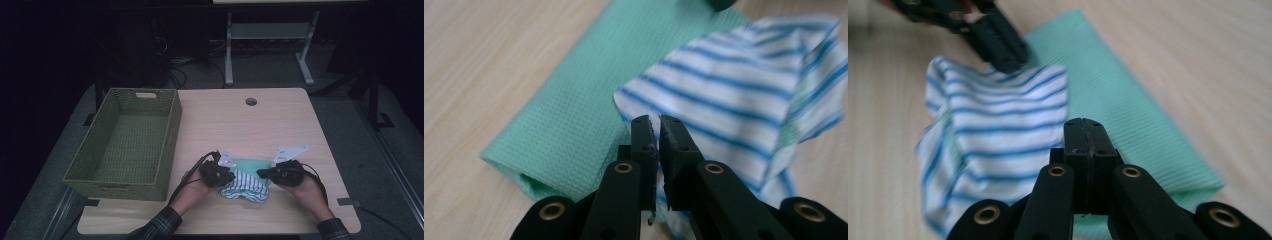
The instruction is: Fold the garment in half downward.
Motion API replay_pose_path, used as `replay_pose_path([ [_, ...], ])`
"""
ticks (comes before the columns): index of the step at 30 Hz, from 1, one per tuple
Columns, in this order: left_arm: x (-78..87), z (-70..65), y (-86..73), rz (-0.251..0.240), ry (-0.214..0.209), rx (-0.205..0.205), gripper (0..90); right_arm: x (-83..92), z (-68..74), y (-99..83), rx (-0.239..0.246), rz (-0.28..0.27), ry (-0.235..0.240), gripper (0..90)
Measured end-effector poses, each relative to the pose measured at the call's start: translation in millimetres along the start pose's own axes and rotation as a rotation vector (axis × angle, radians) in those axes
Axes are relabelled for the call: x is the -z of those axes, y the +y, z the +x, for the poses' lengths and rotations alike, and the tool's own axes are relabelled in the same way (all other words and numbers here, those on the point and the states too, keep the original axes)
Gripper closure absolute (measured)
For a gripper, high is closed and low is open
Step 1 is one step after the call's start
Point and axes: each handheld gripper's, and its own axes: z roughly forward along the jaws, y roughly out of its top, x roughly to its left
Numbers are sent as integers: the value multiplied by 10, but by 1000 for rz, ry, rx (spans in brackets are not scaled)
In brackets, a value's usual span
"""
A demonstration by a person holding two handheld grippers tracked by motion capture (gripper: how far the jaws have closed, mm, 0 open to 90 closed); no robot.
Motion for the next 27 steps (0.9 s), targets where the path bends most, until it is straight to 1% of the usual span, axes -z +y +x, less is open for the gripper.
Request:
replay_pose_path([
  [1, 25, -14, 10, -22, -6, 14, 850, -8, -33, 21, -4, -7, -4, 899],
  [3, 74, -39, 28, -40, -29, 17, 864, -33, -113, 76, -10, -15, -15, 900],
  [6, 109, -118, 41, -58, -62, 16, 880, -77, -210, 148, -22, -25, -15, 900],
  [8, 115, -174, 45, -72, -82, 25, 889, -123, -267, 202, -33, -24, -19, 899],
  [9, 122, -201, 48, -68, -89, 16, 889, -153, -298, 225, -31, -28, -17, 899],
  [10, 117, -240, 49, -74, -99, 18, 892, -183, -320, 247, -36, -25, -20, 899],
  [11, 114, -256, 48, -71, -103, 8, 892, -226, -344, 274, -36, -21, -22, 899],
  [13, 87, -318, 43, -69, -123, 15, 892, -284, -364, 300, -42, -21, -25, 900],
  [14, 66, -345, 40, -61, -131, 14, 892, -321, -383, 313, -40, -17, -19, 900],
  [15, 37, -369, 34, -47, -137, 4, 892, -353, -390, 326, -40, -6, -25, 900],
  [18, -49, -419, 11, -20, -154, 3, 892, -430, -409, 359, -36, 9, -27, 900],
  [19, -67, -427, 5, -13, -155, 0, 892, -450, -408, 368, -47, 15, -26, 900],
  [21, -111, -447, -7, 2, -159, -4, 892, -482, -417, 370, -43, 27, -24, 900],
  [22, -126, -451, -9, 8, -153, -6, 892, -506, -430, 366, -34, 32, -26, 900],
  [23, -133, -448, -10, 19, -151, -14, 892, -520, -434, 361, -36, 37, -26, 900],
  [24, -149, -449, -16, 23, -150, -15, 891, -528, -443, 355, -32, 44, -25, 899],
  [25, -168, -449, -22, 24, -152, -13, 891, -537, -441, 350, -48, 54, -22, 900],
  [26, -185, -450, -27, 27, -152, -12, 891, -552, -457, 337, -36, 58, -22, 900],
  [27, -195, -453, -29, 27, -152, -12, 891, -557, -457, 329, -43, 69, -20, 900],
])
